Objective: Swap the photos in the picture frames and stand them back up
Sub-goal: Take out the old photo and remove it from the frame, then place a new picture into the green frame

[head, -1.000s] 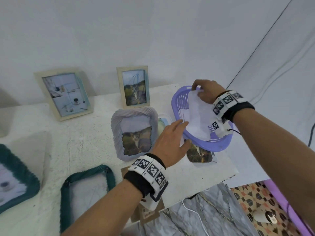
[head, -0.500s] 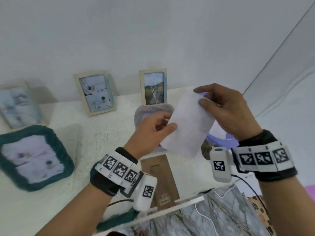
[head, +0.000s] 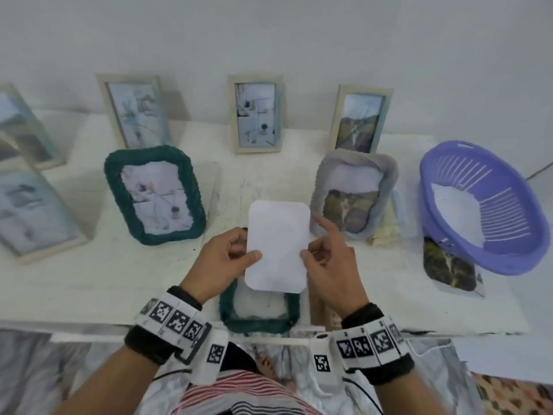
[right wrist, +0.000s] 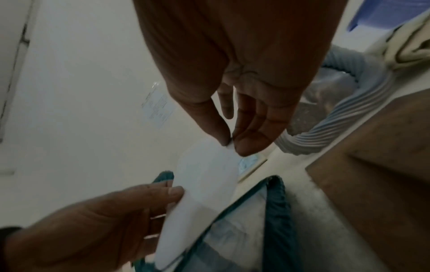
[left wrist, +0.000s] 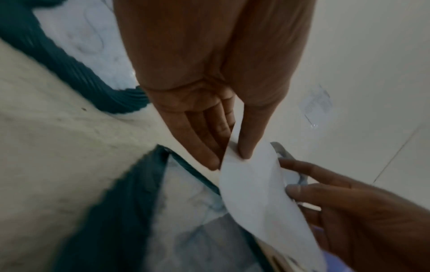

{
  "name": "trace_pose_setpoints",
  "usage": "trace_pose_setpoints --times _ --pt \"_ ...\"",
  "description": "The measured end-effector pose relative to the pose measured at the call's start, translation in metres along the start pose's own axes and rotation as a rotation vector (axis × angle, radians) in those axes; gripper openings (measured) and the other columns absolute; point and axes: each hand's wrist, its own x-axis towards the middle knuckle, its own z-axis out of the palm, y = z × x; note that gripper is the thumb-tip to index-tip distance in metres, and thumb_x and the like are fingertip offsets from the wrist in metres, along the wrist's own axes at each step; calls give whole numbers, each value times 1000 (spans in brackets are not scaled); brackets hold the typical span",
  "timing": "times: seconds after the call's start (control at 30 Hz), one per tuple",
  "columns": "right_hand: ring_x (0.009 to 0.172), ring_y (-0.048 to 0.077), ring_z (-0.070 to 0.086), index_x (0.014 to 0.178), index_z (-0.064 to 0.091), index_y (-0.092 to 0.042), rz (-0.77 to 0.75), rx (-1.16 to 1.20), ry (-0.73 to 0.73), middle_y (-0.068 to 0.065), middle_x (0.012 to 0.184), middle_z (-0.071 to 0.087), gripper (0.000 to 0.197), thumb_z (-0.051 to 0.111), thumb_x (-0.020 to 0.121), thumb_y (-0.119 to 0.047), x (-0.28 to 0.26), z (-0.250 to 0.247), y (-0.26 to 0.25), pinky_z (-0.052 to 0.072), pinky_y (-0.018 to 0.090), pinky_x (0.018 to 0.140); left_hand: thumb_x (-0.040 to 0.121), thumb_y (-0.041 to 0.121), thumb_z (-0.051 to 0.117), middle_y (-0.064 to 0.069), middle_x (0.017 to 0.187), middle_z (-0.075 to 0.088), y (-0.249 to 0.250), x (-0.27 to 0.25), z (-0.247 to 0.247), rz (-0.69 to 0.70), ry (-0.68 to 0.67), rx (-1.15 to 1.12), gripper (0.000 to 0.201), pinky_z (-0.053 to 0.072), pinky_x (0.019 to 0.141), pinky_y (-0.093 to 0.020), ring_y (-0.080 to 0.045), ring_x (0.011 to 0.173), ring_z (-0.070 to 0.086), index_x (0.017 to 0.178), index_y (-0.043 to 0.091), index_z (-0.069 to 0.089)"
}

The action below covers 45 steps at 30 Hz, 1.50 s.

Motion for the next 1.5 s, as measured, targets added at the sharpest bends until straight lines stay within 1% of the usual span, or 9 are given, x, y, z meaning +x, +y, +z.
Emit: trace_pose_setpoints --times 0.2,0.33,0.47,0.6,0.7,0.8,1.03,1.23,1.5 --pt "71 4 56 143 37 -25 14 -128 -109 -8 80 58 59 62 90 -15 -3 16 9 48 18 66 83 28 76 8 82 72 -23 -16 -15 39 71 322 13 55 78 -32 -7 75 64 92 26 68" --pt "67 7 56 127 54 -18 93 -169 -145 -7 75 58 39 63 90 -18 -8 21 13 51 25 67 82 35 76 9 79 65 -29 -18 -18 42 65 468 16 53 76 -37 -10 72 60 91 27 65" --pt "62 6 53 117 53 -21 68 -244 -152 -4 74 59 29 62 90 -18 -13 26 13 48 25 63 80 47 70 8 93 55 -35 -19 -18 53 95 644 28 51 75 -36 -10 78 56 97 27 62" --pt "62 5 51 118 53 -24 48 -354 -171 -5 71 57 29 60 90 -22 -14 30 16 45 21 59 82 42 73 8 111 43 -46 -24 -16 46 114 654 46 48 80 -28 -10 91 52 120 21 59" --pt "61 5 48 124 52 -23 47 -373 -182 -4 73 54 35 60 90 -23 -15 33 19 41 17 57 78 50 71 7 117 37 -56 -26 -18 44 93 641 61 47 93 -33 -14 103 50 128 19 55" --pt "63 5 46 127 53 -22 35 -401 -183 -3 77 52 37 59 90 -23 -15 34 20 39 17 57 74 56 66 7 118 36 -61 -26 -18 40 79 609 71 46 96 -33 -13 106 49 134 20 51" --pt "70 13 44 128 54 -19 -2 -454 -185 0 79 48 39 58 89 -20 -13 37 24 42 29 66 76 57 65 8 120 36 -66 -25 -17 84 98 600 73 46 94 -32 -11 109 48 139 25 46" --pt "78 12 45 127 57 -11 -23 -486 -174 -3 88 47 38 58 91 -21 -15 39 30 40 27 71 71 71 51 11 120 34 -73 -24 -17 110 105 611 81 48 93 -31 -8 106 48 138 26 49" --pt "75 9 45 127 57 -11 -35 -481 -184 -2 92 48 39 59 91 -23 -17 39 31 38 22 71 72 70 50 13 121 34 -76 -26 -17 121 106 572 79 49 93 -34 -7 106 49 138 27 50"
